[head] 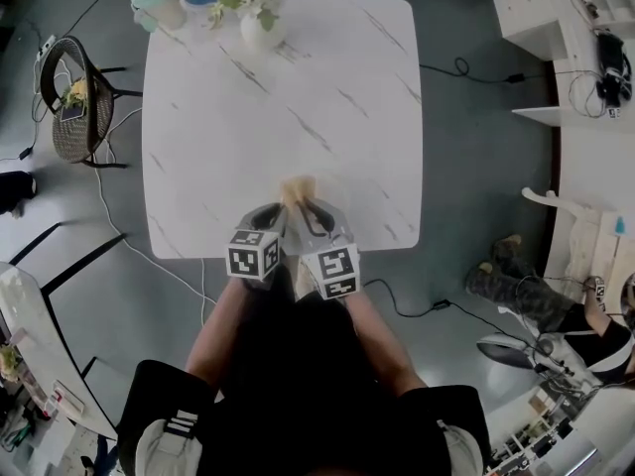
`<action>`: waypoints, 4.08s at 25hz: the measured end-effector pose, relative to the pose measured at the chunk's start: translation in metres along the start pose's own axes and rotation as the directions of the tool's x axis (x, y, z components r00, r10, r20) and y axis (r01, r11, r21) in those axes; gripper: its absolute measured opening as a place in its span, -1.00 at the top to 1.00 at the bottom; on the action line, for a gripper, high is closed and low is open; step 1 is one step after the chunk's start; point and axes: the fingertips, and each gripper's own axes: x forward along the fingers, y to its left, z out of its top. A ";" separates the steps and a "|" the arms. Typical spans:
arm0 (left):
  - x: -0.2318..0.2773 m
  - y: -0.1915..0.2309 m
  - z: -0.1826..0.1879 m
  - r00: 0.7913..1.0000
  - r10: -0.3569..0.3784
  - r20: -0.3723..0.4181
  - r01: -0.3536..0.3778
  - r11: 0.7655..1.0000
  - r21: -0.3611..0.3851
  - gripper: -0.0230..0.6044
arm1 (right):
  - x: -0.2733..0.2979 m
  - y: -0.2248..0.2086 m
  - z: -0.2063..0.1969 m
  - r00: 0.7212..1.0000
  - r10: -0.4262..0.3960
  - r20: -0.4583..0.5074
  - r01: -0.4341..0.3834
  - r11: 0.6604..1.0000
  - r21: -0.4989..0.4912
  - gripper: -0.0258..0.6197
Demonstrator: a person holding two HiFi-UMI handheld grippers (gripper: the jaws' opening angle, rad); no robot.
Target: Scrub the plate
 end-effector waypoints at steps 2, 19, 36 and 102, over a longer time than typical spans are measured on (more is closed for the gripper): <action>0.000 -0.001 0.000 1.000 0.002 0.002 -0.002 1.000 -0.005 0.76 | 0.006 0.001 -0.008 1.000 0.005 -0.023 -0.005 1.000 -0.007 0.76; 0.001 0.002 0.001 0.999 0.027 0.022 -0.026 0.998 -0.056 0.79 | 0.006 -0.043 -0.048 0.990 -0.081 -0.118 0.086 0.996 0.037 0.76; 0.001 0.001 0.001 0.998 0.052 0.033 -0.050 0.996 -0.075 0.79 | -0.026 -0.092 -0.055 0.976 -0.181 -0.120 0.191 0.978 0.080 0.76; 0.000 0.002 -0.003 0.996 0.064 0.069 -0.055 0.990 -0.133 0.81 | -0.029 -0.057 -0.076 0.979 -0.122 -0.161 0.132 0.990 0.048 0.76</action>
